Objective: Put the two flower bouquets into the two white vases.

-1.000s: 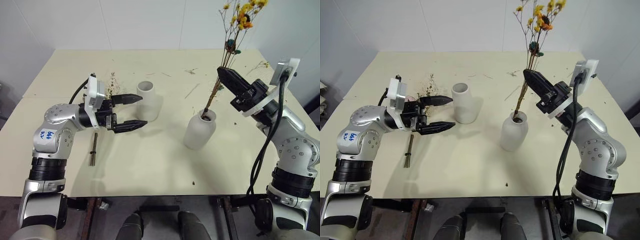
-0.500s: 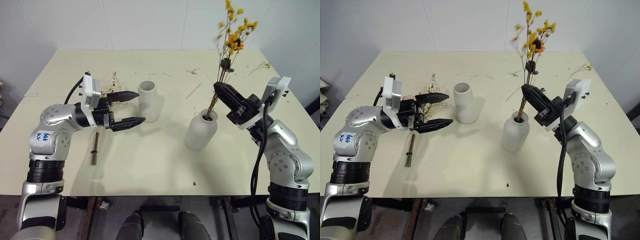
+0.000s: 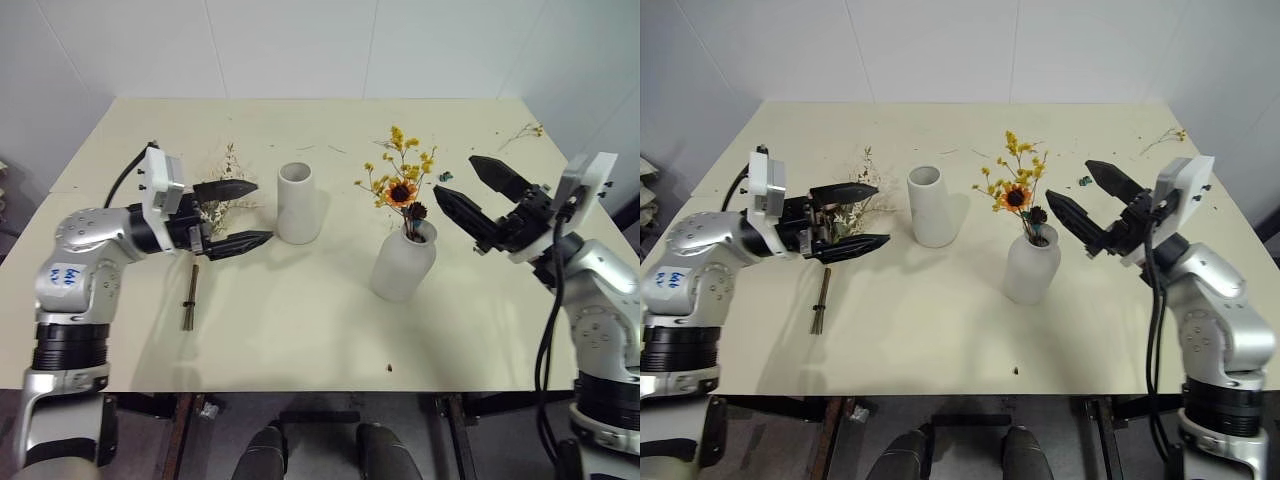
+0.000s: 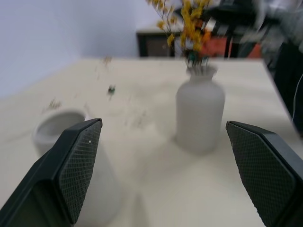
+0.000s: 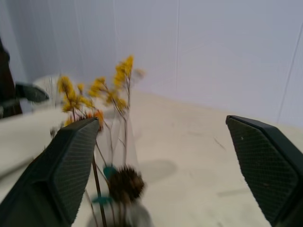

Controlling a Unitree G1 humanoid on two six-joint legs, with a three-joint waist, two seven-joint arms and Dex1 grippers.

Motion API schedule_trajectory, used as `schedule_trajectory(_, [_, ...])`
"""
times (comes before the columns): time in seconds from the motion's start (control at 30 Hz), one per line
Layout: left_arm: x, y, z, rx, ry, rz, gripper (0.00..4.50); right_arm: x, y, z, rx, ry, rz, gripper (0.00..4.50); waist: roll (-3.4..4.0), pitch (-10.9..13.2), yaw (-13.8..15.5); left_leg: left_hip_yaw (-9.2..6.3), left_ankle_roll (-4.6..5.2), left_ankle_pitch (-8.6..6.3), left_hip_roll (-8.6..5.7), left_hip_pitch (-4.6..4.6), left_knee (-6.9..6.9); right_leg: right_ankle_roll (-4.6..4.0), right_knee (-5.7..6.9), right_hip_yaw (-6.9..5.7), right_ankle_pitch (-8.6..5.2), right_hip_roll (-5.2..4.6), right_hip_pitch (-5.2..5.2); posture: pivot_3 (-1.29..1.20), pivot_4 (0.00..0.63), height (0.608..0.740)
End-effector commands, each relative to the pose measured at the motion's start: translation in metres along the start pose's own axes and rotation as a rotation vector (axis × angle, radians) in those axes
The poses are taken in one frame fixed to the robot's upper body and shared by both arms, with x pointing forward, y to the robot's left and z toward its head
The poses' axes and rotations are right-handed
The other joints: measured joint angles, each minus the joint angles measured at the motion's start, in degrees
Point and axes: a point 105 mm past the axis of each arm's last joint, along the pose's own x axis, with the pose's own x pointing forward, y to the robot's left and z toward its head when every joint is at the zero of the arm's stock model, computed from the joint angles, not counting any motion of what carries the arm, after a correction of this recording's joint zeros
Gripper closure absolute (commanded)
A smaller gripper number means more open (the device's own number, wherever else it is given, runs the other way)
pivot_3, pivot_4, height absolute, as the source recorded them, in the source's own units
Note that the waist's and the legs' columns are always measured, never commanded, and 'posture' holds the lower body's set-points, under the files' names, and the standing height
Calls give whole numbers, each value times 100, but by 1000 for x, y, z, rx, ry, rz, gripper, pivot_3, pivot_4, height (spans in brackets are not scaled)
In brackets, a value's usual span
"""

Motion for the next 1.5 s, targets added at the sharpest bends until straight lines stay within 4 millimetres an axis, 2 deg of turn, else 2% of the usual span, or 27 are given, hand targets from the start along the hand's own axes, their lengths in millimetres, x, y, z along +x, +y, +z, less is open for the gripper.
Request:
schedule_trajectory(0.03, [-22,19,-22,-68,221,138,0,-9,0,32,-68,-3,81,24,0,0,-9,0,0,0,2,1,-1,-3,0,-1,-2,2,0,0,150,740])
schedule_trajectory(0.07, [-26,22,-27,-87,267,161,0,-10,0,34,-73,7,92,24,-1,0,-13,0,1,0,4,3,-3,-6,1,-2,-3,5,0,0,150,740])
schedule_trajectory(0.17, [-54,38,-62,-279,565,363,0,-13,4,35,-82,99,196,24,-1,0,-16,1,1,-1,4,6,-5,-11,-1,-3,-7,4,1,0,150,740])
schedule_trajectory(0.3, [-61,37,-73,-373,742,463,0,-23,-5,29,-99,187,256,24,-7,2,-6,0,2,-2,3,0,-3,-9,-4,-5,-9,4,0,0,150,740])
schedule_trajectory(0.43, [-47,25,-72,-429,776,463,0,-37,-24,19,-130,248,245,24,-14,4,13,0,2,-3,2,-6,-4,-6,-6,-9,-9,2,0,0,150,740])
schedule_trajectory(0.57, [-46,22,-83,-488,801,517,0,-36,-32,18,-157,266,260,24,-11,4,-20,0,0,-4,1,-4,-7,-4,-5,-8,-10,2,-2,0,150,740])
schedule_trajectory(0.73, [-38,23,-91,-522,799,549,0,-31,-31,20,-174,275,288,24,-13,5,-52,0,-1,-4,6,-2,-1,-5,8,-7,-10,8,-7,0,150,740])
schedule_trajectory(0.83, [-43,27,-103,-510,839,596,0,-32,-26,17,-157,300,331,24,-13,4,-43,0,-1,-4,5,-3,-2,-5,6,-7,-10,6,-7,0,150,740])
schedule_trajectory(1.0, [-35,25,-122,-577,810,636,0,-34,-24,16,-156,299,338,24,-10,2,19,0,-1,-4,1,1,6,-4,8,-7,-10,2,0,0,150,740])
schedule_trajectory(1.13, [-40,28,-129,-594,798,651,847,-29,-23,16,-144,273,322,0,-7,0,15,0,-2,-4,-2,3,30,3,9,-8,-5,0,12,0,150,740])
schedule_trajectory(1.3, [-43,28,-133,-588,821,631,2439,-18,-20,17,-139,225,317,0,-3,-3,12,1,-2,0,-5,8,37,4,5,-5,1,-4,19,0,150,740])
schedule_trajectory(1.5, [-47,41,-128,-547,816,646,4197,-20,-20,14,-133,222,300,0,-2,-4,27,0,-3,0,-5,3,34,5,5,-7,1,-4,17,0,150,740])
